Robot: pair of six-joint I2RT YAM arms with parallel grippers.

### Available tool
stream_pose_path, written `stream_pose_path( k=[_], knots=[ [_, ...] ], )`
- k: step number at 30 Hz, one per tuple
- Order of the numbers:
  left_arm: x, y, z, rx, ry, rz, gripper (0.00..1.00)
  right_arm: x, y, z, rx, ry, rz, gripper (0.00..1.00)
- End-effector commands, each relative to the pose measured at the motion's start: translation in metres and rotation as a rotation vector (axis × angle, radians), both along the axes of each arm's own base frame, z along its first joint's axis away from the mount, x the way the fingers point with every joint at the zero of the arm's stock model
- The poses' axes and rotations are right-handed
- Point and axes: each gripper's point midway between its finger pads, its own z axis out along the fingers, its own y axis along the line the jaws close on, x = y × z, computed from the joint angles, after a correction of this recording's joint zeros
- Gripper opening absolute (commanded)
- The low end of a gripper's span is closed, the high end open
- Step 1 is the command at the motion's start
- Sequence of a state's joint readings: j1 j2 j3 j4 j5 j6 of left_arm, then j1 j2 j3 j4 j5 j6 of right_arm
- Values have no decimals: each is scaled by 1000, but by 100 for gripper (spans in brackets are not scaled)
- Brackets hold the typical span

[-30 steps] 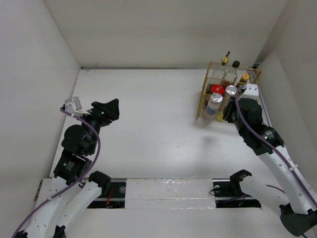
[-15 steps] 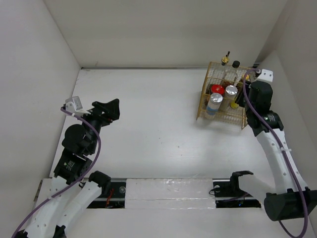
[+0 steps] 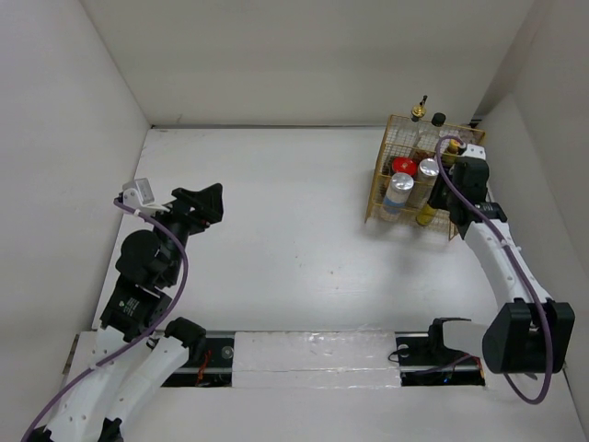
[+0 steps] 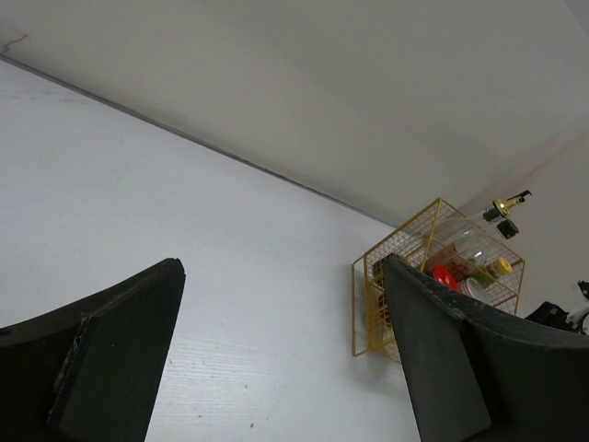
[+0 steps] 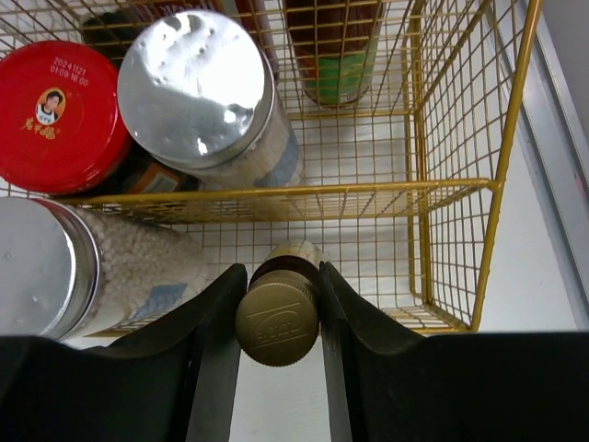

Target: Organize the condiment bottles

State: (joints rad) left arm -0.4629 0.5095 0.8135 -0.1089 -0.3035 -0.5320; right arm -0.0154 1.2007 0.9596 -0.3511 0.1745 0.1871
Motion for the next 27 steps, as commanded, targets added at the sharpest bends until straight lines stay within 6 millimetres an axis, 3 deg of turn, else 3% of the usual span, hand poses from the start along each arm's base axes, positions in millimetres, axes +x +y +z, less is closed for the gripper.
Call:
stream_pose_path(
  k=[1, 8, 10, 13, 16, 18, 20, 22, 24, 27],
  knots=[
    [1, -3, 13, -5, -40, -16, 85, 24, -5, 37, 5, -160, -6, 28],
    [3, -4, 11, -1, -32, -16, 85, 28, -9, 7, 18, -90, -7, 37],
    [3, -4, 11, -1, -32, -16, 85, 26, -8, 3, 19, -79, -7, 50],
    [5, -5, 9, 4, -24, -16, 87, 26, -7, 2, 23, -79, 1, 62],
    [8, -7, 6, 9, -13, -16, 87, 25, -4, 15, 35, -121, 8, 70],
    [8, -6, 6, 18, -14, -16, 89, 24, -2, 33, 39, -167, 19, 72],
    [9, -7, 8, 18, -14, -16, 92, 19, 3, 49, 55, -211, 36, 79],
    [9, -8, 8, 28, -16, -24, 95, 12, 5, 83, 53, -318, 52, 85],
    [10, -11, 7, 34, -3, -34, 97, 0, 20, 115, 56, -416, 99, 98],
    [12, -11, 4, 47, 4, -33, 99, -10, 44, 162, 59, -536, 185, 100]
  ],
)
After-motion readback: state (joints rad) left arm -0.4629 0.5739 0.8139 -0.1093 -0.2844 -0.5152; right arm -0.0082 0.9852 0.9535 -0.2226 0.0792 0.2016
